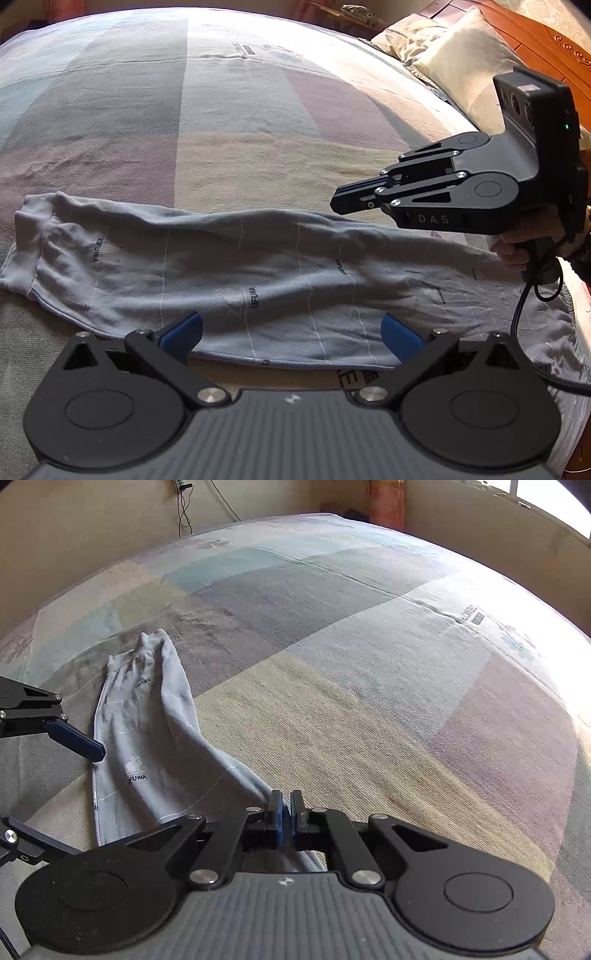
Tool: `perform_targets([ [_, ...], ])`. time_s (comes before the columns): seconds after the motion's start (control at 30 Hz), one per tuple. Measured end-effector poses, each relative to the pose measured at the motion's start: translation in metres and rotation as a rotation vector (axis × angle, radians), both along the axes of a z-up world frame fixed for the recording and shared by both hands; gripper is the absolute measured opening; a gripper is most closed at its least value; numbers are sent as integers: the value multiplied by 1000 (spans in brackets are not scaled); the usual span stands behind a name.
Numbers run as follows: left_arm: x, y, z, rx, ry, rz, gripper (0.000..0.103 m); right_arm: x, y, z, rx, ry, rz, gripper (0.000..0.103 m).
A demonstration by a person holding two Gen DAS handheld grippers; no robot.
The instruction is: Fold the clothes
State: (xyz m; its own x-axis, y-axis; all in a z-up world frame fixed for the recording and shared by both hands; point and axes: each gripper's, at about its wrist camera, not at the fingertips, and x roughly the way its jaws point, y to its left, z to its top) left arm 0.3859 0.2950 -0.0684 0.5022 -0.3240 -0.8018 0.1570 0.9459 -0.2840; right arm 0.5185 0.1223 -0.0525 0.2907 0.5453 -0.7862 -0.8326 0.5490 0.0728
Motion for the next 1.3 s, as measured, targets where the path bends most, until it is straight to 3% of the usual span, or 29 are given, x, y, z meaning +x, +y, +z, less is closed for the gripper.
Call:
perform_targets([
  [0.17, 6, 12, 2, 79, -36, 7, 102, 10, 7, 11, 73, 35, 16, 13],
  [0.4, 7, 43, -9, 141, -24, 48, 102, 30, 67, 4, 158, 113, 141, 14],
  [0.53, -11, 58, -7, 142, -7, 90, 102, 31, 104, -14, 121, 134, 195, 15],
  [0.63, -25, 65, -7, 131, -1, 107, 102, 25, 114, -23, 103, 150, 204, 22],
  [0.77, -32, 69, -9, 117, 3, 129, 102, 9, 118, -22, 66, 79, 228, 25],
  [0.83, -32, 69, -8, 110, -2, 136, 102, 2, 123, -21, 37, 48, 268, 16],
  [0.87, -32, 69, -7, 105, -4, 137, 102, -1, 125, -20, 25, 35, 290, 2],
  [0.93, -32, 69, -5, 96, -13, 136, 102, -4, 130, -16, -1, -33, 315, 2],
  [1.03, -28, 69, -3, 90, -27, 131, 102, 11, 137, -10, 13, -80, 241, 2],
  [1.2, -12, 70, 5, 126, -84, 115, 102, 37, 121, 2, 55, -10, 94, 14],
  [1.3, 8, 69, 5, 195, -143, 88, 102, 36, 91, 13, 73, 7, 10, 19],
])
